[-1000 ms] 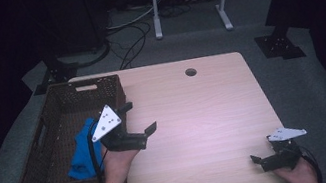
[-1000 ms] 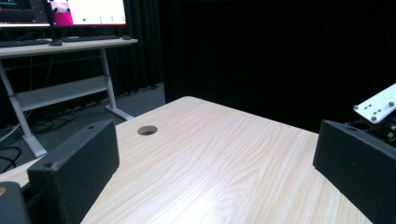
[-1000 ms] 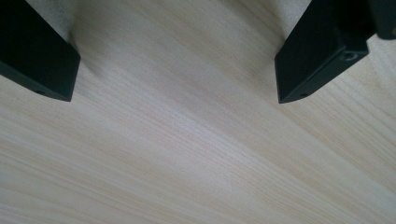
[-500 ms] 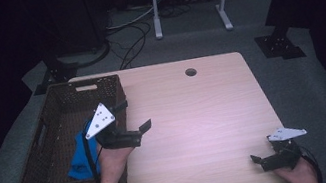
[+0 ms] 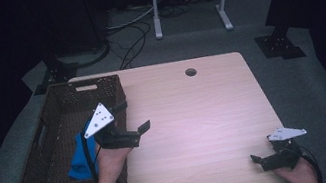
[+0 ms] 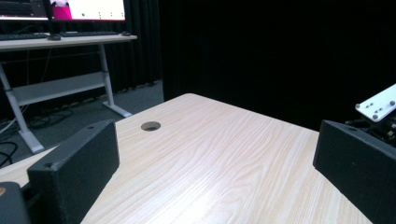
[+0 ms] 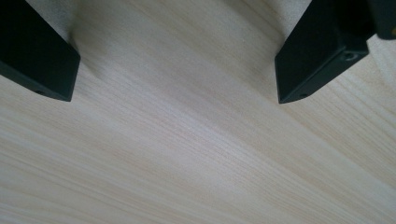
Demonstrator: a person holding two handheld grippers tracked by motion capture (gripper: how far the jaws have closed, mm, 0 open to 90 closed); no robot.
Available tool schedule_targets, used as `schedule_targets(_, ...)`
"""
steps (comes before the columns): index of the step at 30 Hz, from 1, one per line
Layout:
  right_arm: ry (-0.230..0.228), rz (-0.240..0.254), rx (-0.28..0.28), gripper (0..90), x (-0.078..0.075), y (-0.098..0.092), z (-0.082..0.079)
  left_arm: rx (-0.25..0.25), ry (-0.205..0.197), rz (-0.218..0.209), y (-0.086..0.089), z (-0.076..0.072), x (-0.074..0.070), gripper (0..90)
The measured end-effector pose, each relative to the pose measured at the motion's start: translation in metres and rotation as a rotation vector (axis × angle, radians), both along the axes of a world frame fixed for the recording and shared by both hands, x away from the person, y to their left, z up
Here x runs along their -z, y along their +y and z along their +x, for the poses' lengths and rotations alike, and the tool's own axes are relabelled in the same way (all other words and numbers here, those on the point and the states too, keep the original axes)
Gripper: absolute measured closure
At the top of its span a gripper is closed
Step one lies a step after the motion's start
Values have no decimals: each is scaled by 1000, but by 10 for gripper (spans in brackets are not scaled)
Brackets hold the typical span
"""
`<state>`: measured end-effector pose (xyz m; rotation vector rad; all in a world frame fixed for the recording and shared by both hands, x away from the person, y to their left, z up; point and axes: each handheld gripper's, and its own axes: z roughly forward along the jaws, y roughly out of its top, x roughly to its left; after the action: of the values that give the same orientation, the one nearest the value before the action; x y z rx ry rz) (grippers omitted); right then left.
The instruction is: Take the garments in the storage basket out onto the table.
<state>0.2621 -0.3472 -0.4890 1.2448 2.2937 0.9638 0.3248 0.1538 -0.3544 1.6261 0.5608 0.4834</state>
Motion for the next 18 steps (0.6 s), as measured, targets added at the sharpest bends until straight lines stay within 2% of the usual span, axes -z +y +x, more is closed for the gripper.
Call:
schedule_targets(7, 0, 0, 0, 0, 0, 0, 0, -3, -6, -11, 3, 0, 0, 1)
schedule_targets(18, 0, 2, 0, 0, 0, 0, 0, -34, -10, -36, 14, 0, -1, 1)
